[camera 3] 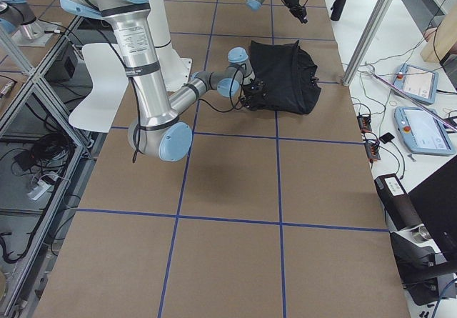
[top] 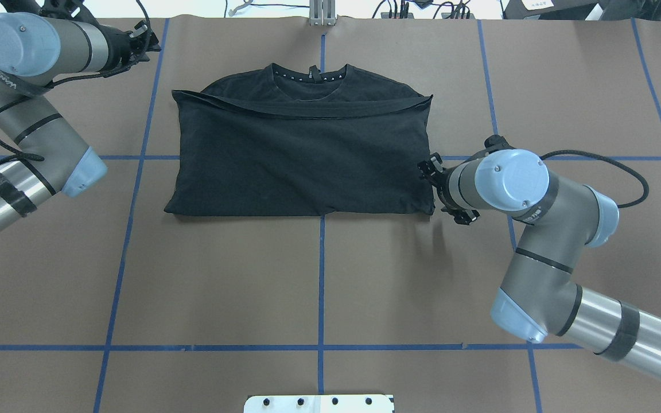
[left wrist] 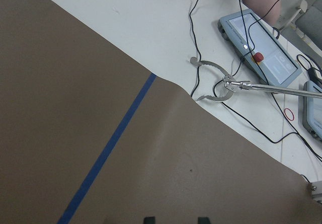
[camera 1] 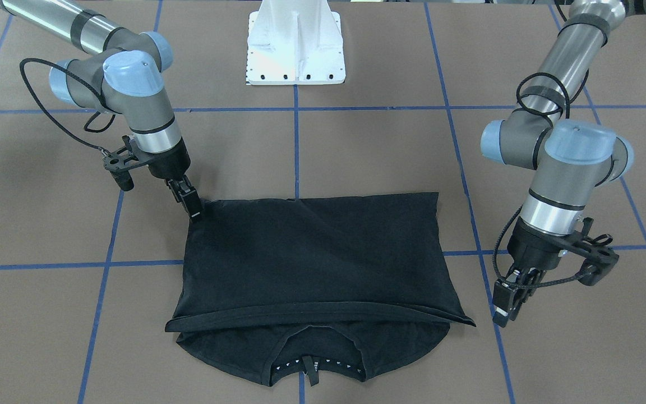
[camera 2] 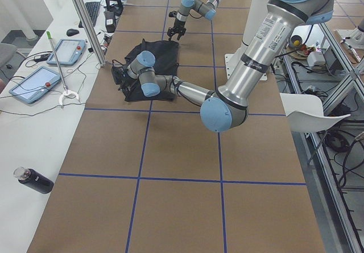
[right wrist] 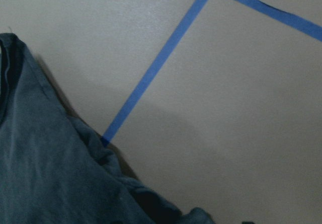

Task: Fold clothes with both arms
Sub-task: 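Move the right gripper down to the folded edge corner nearest it, then press and adjust the folded corner with the right gripper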

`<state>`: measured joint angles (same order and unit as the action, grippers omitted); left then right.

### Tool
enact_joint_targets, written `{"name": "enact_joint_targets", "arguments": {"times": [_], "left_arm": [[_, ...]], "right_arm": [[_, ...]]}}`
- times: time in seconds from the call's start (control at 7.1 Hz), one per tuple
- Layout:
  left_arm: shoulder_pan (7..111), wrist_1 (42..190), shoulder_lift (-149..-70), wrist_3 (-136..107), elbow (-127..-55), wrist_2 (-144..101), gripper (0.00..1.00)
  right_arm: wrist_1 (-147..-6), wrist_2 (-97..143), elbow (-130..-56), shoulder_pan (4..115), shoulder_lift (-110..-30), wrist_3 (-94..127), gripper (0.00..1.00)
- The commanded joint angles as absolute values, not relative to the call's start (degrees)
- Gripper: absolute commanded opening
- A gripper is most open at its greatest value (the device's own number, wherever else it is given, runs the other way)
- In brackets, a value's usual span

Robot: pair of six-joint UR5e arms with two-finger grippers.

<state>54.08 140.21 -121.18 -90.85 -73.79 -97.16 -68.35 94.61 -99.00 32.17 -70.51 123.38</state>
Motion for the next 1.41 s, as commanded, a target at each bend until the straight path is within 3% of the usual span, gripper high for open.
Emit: {"name": "enact_joint_targets", "arguments": {"times": [0.0,0.42,0.56,0.7,0.85,1.27], "left_arm": [[54.1,140.2,-121.1,-90.9,-74.1,-96.8,0.40],[54.1,140.1,-121.0,-90.9,-74.1,-95.8,0.40],[54.1,140.1,-121.0,-91.0,-74.4,-95.8,0.40],[54.1,140.1,-120.9,-91.0,-74.5,-95.8,0.40],[54.1,140.1,-120.9,-91.0,-74.5,-95.5,0.40],[53.7,140.0,-120.9,-91.0,-74.4,-94.7,0.40]], "right_arm": [[-68.2,91.3,-99.7,28.5,-72.8,123.5,0.83],[-68.2,91.0,-100.3,27.4,-71.8,123.6,0.77],[-68.2,90.9,-100.2,27.4,-72.0,123.7,0.70],[-68.2,91.0,-100.5,27.4,-71.9,127.6,0.11],[-68.2,91.0,-100.4,27.4,-71.8,128.0,0.00],[-68.2,91.5,-102.6,27.8,-72.4,127.7,0.00]]}}
